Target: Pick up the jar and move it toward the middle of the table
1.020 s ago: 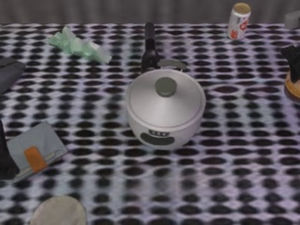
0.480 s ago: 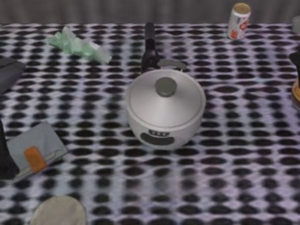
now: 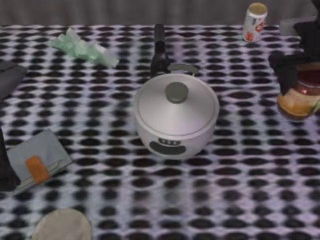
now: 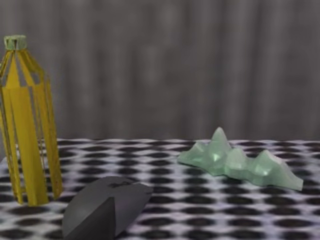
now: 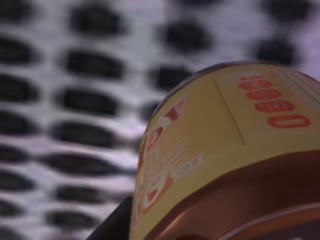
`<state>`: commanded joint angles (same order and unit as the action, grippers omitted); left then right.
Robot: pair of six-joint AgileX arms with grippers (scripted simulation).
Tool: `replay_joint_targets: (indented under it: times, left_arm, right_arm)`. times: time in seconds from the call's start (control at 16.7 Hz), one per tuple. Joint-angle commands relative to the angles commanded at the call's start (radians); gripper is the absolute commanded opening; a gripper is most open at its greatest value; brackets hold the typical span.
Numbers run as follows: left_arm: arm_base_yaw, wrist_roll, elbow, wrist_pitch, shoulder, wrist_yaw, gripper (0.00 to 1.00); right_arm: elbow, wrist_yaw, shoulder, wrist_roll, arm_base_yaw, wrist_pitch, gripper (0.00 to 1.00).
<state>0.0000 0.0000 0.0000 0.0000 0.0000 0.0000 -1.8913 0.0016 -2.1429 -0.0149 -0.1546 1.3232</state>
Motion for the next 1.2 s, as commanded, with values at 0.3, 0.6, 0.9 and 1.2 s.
replay_joint_targets:
  times: [0.3, 0.6, 0.9, 1.2]
  left_arm:
    - [0.000, 0.000, 0.000, 0.000, 0.000, 0.000, 1.00]
    - [0.000, 0.000, 0.000, 0.000, 0.000, 0.000, 1.00]
    - [0.000, 0.000, 0.000, 0.000, 0.000, 0.000, 1.00]
    - [0.000, 0.000, 0.000, 0.000, 0.000, 0.000, 1.00]
  right_arm:
    - [-0.029, 0.001, -0.067, 0.258, -0.100, -0.040, 0.00]
    - [-0.032, 0.001, -0.079, 0.299, -0.120, -0.049, 0.00]
    - [0.029, 0.000, -0.087, 0.301, -0.118, -0.120, 0.00]
    - [0.115, 0.002, -0.111, 0.302, -0.123, -0.228, 0.00]
